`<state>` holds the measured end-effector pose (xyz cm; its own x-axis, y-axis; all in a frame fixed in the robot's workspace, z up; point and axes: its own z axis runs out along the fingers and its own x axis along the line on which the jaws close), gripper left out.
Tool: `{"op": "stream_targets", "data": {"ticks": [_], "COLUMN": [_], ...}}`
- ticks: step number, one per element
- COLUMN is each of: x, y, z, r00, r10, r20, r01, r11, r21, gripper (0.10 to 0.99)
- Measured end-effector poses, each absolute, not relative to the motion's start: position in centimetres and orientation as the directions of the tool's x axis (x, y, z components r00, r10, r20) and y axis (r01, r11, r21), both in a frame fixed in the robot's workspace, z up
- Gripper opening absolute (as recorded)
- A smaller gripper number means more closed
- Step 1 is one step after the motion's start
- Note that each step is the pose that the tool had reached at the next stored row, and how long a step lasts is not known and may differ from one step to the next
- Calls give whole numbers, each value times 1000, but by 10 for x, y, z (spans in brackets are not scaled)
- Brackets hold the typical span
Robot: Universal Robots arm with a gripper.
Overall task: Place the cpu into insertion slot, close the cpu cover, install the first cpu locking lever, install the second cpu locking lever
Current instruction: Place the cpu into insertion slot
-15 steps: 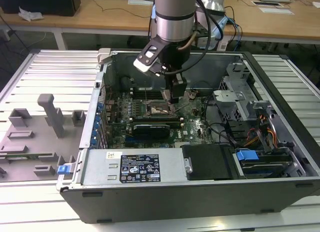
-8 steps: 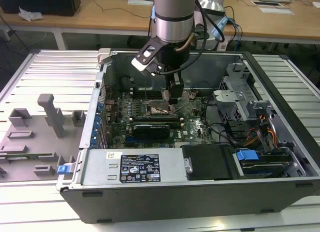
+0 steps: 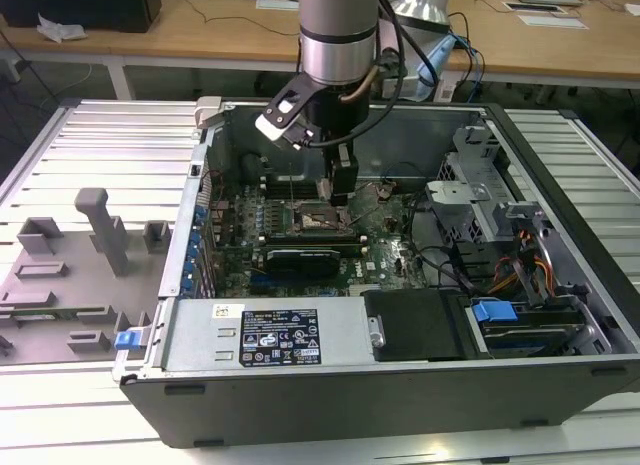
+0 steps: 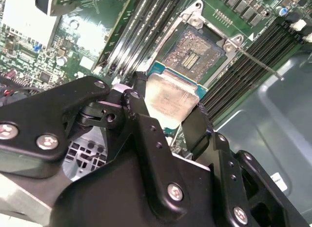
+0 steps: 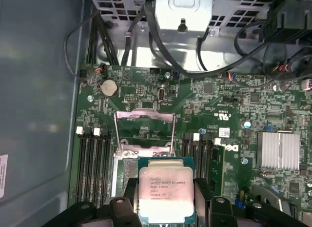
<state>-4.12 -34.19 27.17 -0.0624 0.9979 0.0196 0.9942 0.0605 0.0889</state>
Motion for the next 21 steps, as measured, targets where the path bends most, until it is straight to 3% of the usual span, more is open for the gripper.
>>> {"op": "stream_targets", "data": {"ticks": [21], "x": [-53], "y": [-331], "z": [239], "r00": [-38], "r10": [999], "r20": [12], "r01": [995], "r11": [37], "r21": [88], "gripper": [541]}}
